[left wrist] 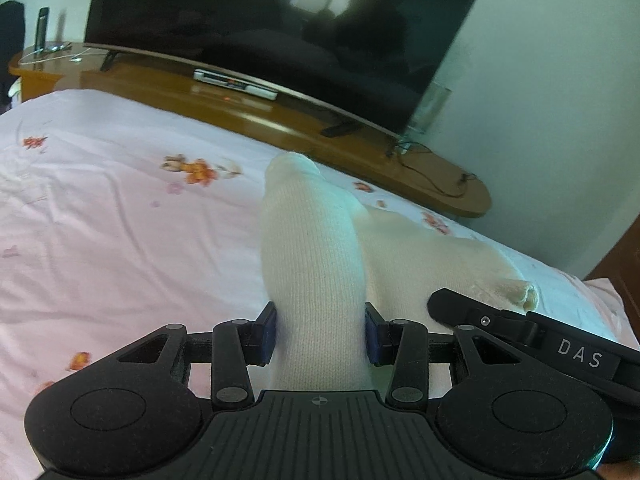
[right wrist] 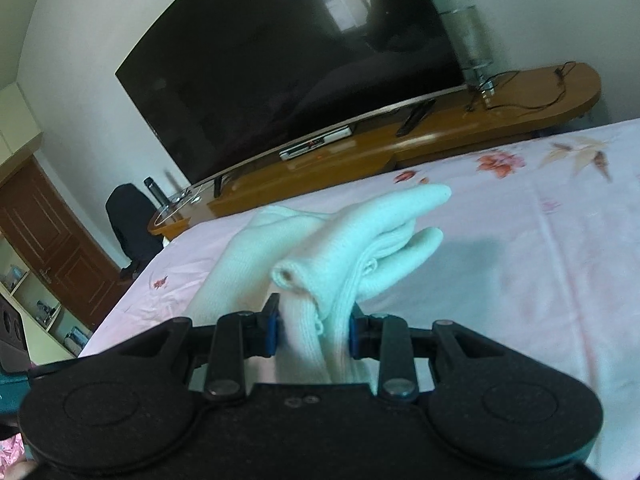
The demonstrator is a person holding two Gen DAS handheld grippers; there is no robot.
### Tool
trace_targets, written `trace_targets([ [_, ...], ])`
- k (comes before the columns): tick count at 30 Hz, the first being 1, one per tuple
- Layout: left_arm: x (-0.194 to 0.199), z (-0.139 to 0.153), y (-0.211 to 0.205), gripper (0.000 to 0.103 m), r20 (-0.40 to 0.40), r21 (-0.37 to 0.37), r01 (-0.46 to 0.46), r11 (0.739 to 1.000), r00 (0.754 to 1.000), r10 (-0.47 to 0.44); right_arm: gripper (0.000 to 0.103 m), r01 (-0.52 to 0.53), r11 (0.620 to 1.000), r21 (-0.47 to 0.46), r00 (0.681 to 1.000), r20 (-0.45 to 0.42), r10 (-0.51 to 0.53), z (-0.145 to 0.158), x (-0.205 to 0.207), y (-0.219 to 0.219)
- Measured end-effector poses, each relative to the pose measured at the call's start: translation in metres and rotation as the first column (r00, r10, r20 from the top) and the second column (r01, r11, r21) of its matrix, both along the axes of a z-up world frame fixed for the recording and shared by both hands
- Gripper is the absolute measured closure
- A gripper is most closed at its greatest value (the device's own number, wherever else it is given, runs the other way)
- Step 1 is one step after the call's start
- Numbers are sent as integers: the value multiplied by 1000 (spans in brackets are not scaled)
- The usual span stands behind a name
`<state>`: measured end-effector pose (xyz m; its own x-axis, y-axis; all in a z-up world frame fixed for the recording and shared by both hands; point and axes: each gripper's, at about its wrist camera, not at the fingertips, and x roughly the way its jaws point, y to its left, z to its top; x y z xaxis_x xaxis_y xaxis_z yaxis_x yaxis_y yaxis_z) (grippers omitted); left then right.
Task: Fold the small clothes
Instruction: 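Smooth the folded sweater flat with both open grippers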
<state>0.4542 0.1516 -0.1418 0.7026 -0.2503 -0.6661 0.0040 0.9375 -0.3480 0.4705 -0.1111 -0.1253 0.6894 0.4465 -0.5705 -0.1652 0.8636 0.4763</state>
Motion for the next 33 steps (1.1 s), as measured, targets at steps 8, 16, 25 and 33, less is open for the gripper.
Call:
trace_targets([
  [8,10,-34,29,60,-64,11,-8,1000,998,9,73,-5,1000,-9,999,-54,4,-29,6,28],
  [16,5,-57,39,44,-100,38,-15,999,995,18,62,53,997,-54,988,-141,-60,-67,3,22],
  [25,11,-18,37,44,14,105,-39,994,999,37,62,120,973,-198,993,41,-114,-20,-2,23],
  [33,49,-55,24,44,-139,71,-67,995,987,76,70,31,972,-234,999,-7,-34,-42,17,49],
])
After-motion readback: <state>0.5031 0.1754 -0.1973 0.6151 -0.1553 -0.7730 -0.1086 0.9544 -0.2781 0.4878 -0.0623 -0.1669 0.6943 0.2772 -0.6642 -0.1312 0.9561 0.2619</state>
